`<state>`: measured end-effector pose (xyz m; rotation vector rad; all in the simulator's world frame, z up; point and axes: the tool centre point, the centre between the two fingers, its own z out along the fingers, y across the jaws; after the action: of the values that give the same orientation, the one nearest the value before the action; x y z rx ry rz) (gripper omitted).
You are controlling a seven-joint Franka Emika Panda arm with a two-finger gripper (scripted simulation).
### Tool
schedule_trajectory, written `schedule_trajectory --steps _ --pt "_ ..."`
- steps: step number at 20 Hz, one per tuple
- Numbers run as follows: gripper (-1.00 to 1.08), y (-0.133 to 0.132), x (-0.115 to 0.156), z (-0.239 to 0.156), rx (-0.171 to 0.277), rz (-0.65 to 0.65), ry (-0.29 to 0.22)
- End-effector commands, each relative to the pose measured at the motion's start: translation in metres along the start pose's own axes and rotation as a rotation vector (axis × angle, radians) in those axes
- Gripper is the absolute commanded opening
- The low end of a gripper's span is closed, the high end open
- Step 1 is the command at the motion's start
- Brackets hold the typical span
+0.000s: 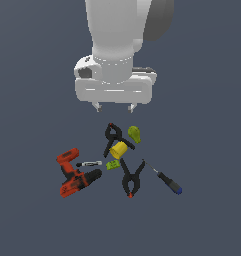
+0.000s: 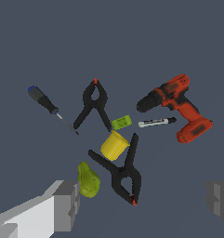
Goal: Pick up a designated object from a clutter of objects.
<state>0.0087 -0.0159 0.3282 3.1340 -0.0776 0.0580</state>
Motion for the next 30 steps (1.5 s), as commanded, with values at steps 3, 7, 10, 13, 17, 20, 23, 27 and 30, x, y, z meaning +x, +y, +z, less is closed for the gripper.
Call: schedule_trajectory --steps 3,7,10,13,17,20,23,27,30 --pt "1.00 0.003 0.001 0.000 -0.002 0.001 0.003" --pt "1.00 0.020 0.006 -0.004 -0.017 0.001 0.018" --pt "1.00 0.026 0.007 -0.006 -0.022 -0.003 0.024" --pt "1.00 0.025 0.007 -0.006 -0.021 -0.003 0.023" --pt "1.00 0.024 0.009 -0.001 -0.018 0.018 0.021" --pt "1.00 0.023 0.011 0.005 -0.015 0.048 0.020" --pt "1.00 0.022 0.015 0.015 -0.010 0.090 0.018" --pt "1.00 0.020 0.020 0.032 -0.003 0.165 0.013" --pt "1.00 0.019 0.025 0.048 0.003 0.237 0.009"
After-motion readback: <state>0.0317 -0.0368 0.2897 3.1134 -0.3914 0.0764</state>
